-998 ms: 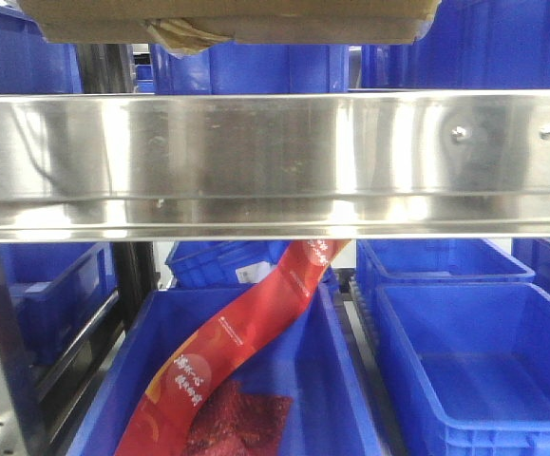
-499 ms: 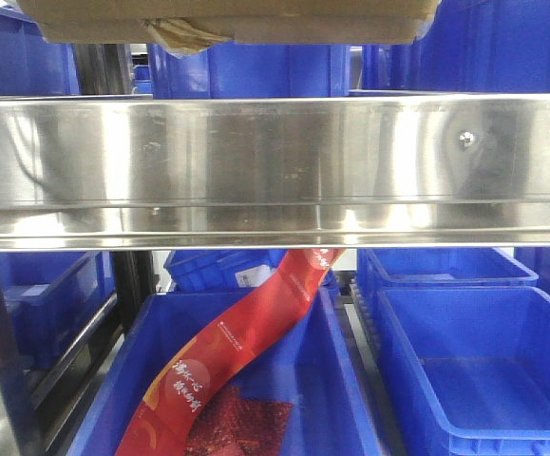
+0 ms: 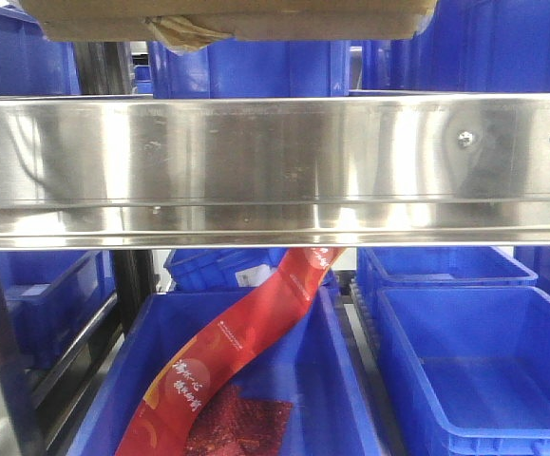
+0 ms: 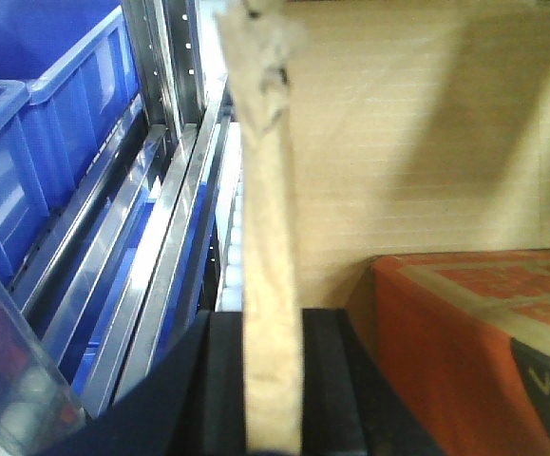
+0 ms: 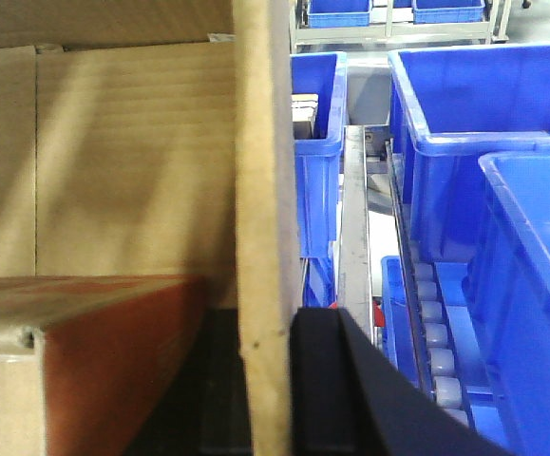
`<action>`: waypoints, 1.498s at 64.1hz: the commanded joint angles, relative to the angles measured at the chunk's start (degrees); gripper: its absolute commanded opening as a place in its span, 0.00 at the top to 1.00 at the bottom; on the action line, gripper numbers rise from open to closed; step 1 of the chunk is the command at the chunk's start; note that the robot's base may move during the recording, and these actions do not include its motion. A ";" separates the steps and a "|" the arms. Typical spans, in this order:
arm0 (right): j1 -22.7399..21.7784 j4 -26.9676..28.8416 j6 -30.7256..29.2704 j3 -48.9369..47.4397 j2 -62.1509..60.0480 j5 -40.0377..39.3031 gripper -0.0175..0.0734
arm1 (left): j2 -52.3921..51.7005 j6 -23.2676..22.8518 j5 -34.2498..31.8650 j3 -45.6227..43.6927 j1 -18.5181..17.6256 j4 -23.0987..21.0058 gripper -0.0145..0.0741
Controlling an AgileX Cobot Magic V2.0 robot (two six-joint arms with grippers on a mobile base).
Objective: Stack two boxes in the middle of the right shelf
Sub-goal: 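Lower the held boxes with both grippers onto the middle shelf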
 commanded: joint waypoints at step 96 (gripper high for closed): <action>1.81 3.19 1.26 -12.09 10.86 10.12 0.46 | 5.70 19.66 0.68 -4.25 12.16 -24.95 0.43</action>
